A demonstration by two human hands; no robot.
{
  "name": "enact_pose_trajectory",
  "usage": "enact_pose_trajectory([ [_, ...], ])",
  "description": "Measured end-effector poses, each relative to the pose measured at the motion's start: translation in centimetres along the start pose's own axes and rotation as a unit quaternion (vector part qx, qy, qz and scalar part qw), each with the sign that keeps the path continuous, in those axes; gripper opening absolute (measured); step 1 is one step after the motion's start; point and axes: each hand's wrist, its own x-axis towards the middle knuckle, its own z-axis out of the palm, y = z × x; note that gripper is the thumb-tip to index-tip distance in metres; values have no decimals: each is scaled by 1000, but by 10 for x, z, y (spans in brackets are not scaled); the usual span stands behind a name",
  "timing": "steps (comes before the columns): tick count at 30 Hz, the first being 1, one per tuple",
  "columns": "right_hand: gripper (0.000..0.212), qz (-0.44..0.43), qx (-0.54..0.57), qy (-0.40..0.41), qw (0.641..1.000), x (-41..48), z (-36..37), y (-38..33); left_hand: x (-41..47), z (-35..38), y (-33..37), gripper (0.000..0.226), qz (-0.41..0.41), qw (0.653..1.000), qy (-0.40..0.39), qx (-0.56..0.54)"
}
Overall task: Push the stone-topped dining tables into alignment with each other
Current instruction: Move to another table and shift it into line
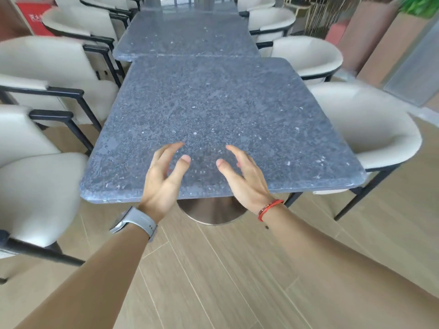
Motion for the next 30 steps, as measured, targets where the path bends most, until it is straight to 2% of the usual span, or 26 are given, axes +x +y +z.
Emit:
enact_pose_trajectory([
  [2,50,28,71,9,997,-9,-34,11,-9,31,20,52,-30,997,5,-68],
  [5,45,49,117,18,992,-24,-84,33,-23,75,43,50,-49,993,5,-105],
  [9,45,57,132,26,989,-37,-137,63,-35,115,60,64,-49,995,6,-92],
  [14,57,55,98,9,994,-38,-163,87,-38,147,56,50,-48,998,-11,-31],
  [18,52,45,40,12,998,-25,-162,113,-35,164,36,60,-57,997,-21,38],
  [22,53,18,-70,16,997,-9,-153,143,-24,181,8,71,-49,992,-39,114],
  [25,54,18,-160,28,987,9,-148,170,-12,196,-16,80,-41,987,-32,155],
  [30,56,-10,-268,53,962,47,-144,203,17,220,-44,78,-19,965,-21,262],
])
